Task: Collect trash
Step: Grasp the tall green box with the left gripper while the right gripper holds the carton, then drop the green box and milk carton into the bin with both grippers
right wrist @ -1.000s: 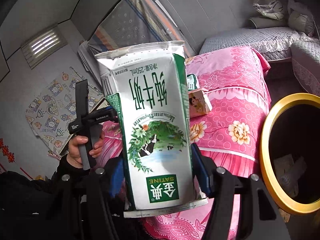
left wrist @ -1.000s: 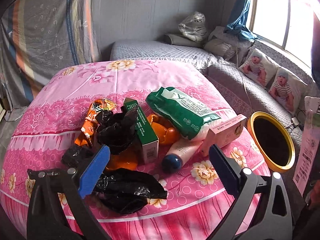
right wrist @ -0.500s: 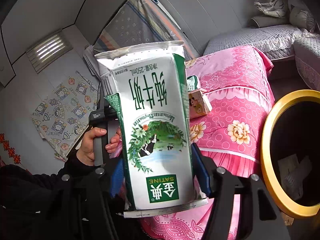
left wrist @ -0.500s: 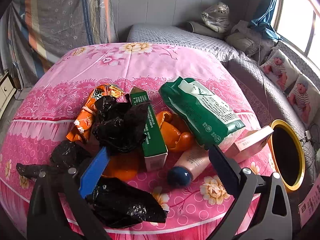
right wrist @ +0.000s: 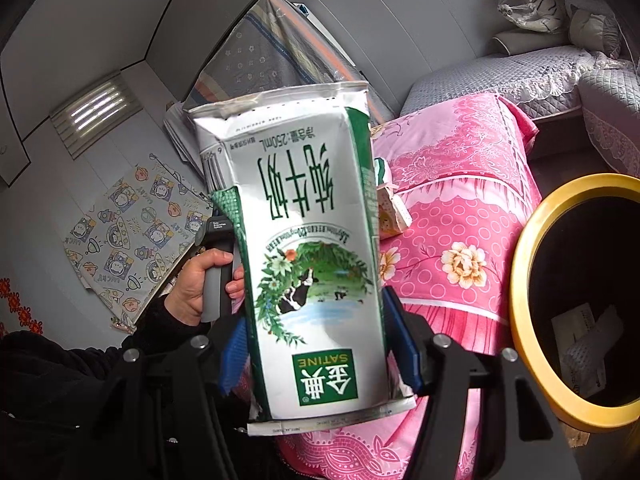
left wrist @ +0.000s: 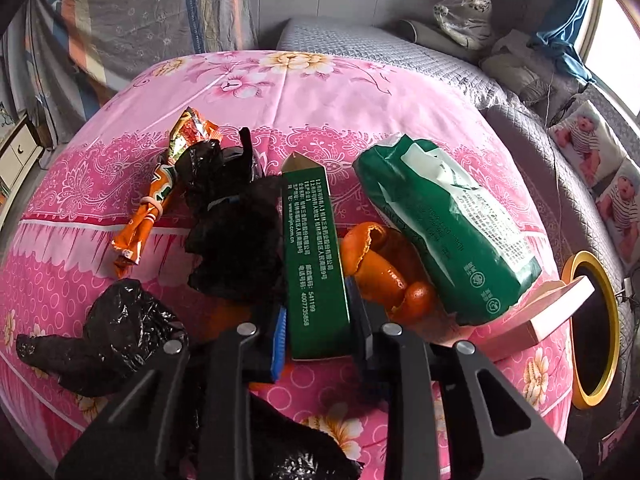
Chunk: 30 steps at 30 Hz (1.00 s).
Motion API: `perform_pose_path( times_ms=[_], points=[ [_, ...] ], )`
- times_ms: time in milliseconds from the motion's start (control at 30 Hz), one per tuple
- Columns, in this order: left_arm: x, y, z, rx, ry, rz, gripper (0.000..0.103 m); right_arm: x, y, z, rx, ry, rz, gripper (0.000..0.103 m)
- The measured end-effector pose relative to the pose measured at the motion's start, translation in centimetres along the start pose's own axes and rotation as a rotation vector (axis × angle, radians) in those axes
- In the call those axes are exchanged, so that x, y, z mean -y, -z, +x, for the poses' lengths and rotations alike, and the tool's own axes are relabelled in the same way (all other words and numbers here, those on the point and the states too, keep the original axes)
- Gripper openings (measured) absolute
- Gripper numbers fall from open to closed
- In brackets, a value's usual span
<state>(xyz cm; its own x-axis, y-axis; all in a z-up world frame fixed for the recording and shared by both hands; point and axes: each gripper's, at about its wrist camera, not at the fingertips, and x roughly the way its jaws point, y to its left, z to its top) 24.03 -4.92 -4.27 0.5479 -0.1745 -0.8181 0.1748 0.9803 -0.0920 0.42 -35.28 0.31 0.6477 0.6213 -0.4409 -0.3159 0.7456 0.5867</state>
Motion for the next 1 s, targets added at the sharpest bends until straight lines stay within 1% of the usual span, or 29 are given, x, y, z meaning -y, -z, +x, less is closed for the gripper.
perform_pose_path(
  times_ms=[100,167,300,367,433,533,667,867,1000],
  points=[
    [-0.6,0.1,-0.7,0.000,0.033,-0.024,0.023,-0.4,-0.1,0.2,-0.003,-0.002,-0.010,0.057],
    [-0.9,0.3,-1.9,0.015,0.054,-0.025,0.023,-0.7,-0.1,0.2,-0.006,0.001,-0.020,0.057],
    [-1.6,1.3,-5.8,0.087,0.115,-0.013,0.023,-1.1,-0.4,0.2,-0.004,0.002,-0.023,0.057],
    [-2.1,2.0,-8.0,0.135,0.149,-0.007,0.023,-1.4,-0.5,0.3,-0.005,0.002,-0.026,0.057],
    [-2.8,2.6,-10.3,0.194,0.161,0.000,0.023,-1.6,-0.6,0.5,-0.005,0.005,-0.033,0.057],
    [-3.9,3.5,-13.5,0.273,0.158,0.004,0.023,-2.4,-0.8,1.0,-0.017,0.006,-0.052,0.057],
    [-5.4,4.9,-16.2,0.334,0.117,0.012,0.023,-3.4,-1.0,2.0,-0.032,-0.002,-0.073,0.057],
    [-6.8,7.7,-17.3,0.343,0.079,0.009,0.023,-3.8,-1.0,3.6,-0.070,0.010,-0.077,0.057],
    [-6.6,8.7,-17.0,0.332,0.088,0.024,0.023,-3.4,-0.9,4.6,-0.095,0.026,-0.062,0.057]
  ],
)
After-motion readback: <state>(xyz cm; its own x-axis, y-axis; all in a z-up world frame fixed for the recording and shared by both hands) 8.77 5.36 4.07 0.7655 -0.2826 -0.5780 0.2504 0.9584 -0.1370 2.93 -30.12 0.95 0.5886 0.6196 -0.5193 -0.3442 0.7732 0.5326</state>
